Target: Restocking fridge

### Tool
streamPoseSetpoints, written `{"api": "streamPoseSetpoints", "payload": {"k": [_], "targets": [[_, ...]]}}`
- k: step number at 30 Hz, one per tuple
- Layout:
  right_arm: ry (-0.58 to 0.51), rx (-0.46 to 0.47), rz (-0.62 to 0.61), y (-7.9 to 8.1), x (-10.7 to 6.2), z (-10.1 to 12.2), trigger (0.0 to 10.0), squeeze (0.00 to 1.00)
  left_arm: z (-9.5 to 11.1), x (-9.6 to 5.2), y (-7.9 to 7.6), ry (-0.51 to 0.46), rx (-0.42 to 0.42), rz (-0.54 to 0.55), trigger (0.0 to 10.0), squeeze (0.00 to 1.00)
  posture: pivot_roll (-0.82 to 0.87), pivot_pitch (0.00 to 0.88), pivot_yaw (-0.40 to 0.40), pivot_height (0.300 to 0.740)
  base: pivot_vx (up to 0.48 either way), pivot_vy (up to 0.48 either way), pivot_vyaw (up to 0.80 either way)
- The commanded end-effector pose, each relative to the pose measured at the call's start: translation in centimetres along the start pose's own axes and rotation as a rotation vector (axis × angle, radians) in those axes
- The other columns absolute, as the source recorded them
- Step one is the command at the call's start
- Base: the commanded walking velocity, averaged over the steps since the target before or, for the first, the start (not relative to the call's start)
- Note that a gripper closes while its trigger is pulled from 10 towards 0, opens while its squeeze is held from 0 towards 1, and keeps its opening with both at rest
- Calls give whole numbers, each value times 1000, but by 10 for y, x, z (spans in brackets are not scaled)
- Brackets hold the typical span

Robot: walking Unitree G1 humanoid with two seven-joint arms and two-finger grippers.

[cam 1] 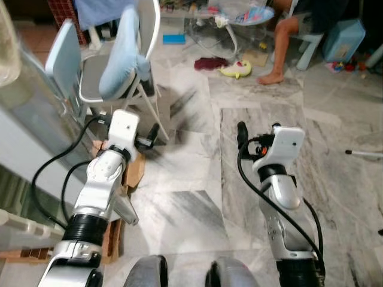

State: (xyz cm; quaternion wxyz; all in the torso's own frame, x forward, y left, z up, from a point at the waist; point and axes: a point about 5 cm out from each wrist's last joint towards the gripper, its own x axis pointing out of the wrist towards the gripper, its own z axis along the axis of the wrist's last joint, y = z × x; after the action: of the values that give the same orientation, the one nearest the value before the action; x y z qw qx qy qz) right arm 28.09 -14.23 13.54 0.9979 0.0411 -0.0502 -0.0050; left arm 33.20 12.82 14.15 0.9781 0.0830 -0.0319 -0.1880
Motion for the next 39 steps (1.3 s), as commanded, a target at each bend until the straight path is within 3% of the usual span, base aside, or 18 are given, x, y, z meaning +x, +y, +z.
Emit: {"api": "streamPoseSetpoints", "payload": {"k": [1, 4, 7, 13, 19, 28, 39], "targets": [[18, -8, -47, -11, -3, -5, 10000, 0, -4, -7, -12, 8, -19, -63, 10000, 0, -33, 124, -22, 740, 0, 0, 0], [27, -4, -47, -10, -6, -8, 10000, 0, -9, -20, -18, 22, -17, -90, 10000, 0, -28, 123, -24, 740, 0, 0, 0], [30, -3, -45, -10, -6, -8, 10000, 0, -11, -23, -20, 23, -12, -99, 10000, 0, -27, 124, -24, 740, 0, 0, 0], [32, 3, -43, -10, -4, -10, 10000, 0, -21, -54, -26, 66, -27, -124, 10000, 0, -13, 119, -30, 740, 0, 0, 0], [31, 5, -43, -9, -2, -11, 10000, 0, -22, -61, -19, 86, -33, -113, 10000, 0, -6, 115, -33, 740, -207, 0, 0], [24, 5, -44, -9, 0, -10, 10000, 0, -16, -54, -19, 79, -31, -112, 10000, 0, -12, 116, -30, 740, -290, 0, 0], [25, 8, -39, -5, 0, -12, 10000, 0, -17, -53, -15, 91, -14, -105, 10000, 0, -11, 115, -32, 740, 0, 0, 0]]}}
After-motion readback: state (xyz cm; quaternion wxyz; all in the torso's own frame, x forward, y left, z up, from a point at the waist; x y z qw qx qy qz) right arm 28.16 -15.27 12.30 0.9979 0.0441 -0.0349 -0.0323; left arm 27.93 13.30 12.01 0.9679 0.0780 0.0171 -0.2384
